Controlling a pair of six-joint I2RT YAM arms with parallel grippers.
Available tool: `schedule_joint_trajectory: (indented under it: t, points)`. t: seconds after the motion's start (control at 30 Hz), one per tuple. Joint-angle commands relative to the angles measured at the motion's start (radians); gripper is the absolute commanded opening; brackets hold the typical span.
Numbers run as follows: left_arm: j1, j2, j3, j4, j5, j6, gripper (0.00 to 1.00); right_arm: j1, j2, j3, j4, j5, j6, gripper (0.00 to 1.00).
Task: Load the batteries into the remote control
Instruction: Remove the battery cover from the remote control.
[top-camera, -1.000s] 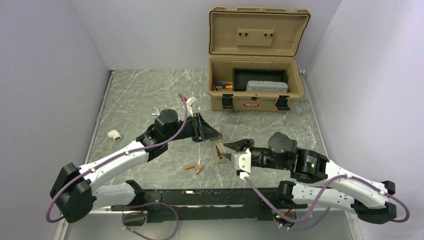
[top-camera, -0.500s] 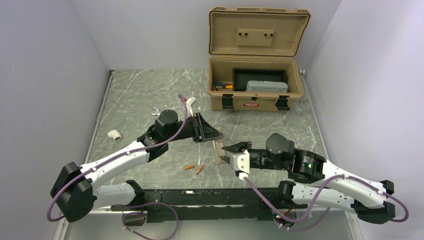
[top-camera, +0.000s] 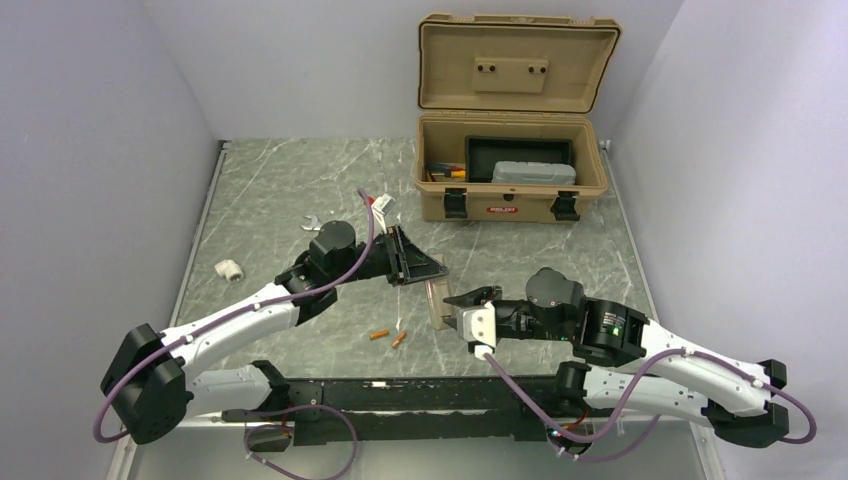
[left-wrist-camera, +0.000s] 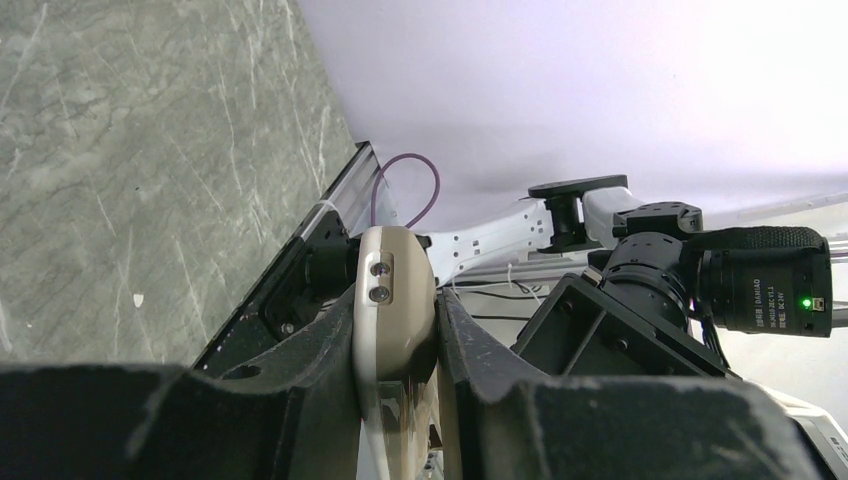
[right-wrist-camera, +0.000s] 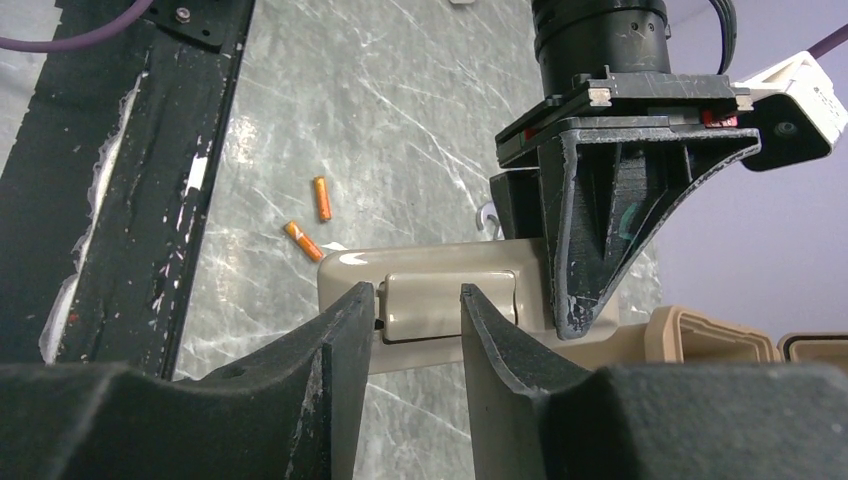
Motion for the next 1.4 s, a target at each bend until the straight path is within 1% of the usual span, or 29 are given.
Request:
schedule_joint_trajectory:
  t: [0.0, 0.6, 0.9, 1.37]
  points:
    - [-0.012, -0.011, -0.007, 0.067, 0.024, -0.022, 0.00, -0.007, -0.019, 0.003, 0.007, 0.003, 0.010, 0.40]
    - [-0.013, -0.015, -0.019, 0.082, 0.013, -0.033, 0.00, -0.007, -0.032, 0.002, -0.013, -0.063, 0.041, 0.44]
    - [-0.011, -0.011, -0.016, 0.088, 0.012, -0.037, 0.00, -0.007, -0.029, 0.000, -0.047, -0.078, 0.037, 0.48]
    - [-0.011, 0.006, -0.014, 0.103, 0.023, -0.048, 0.00, -0.007, -0.042, -0.023, -0.001, -0.030, 0.032, 0.49]
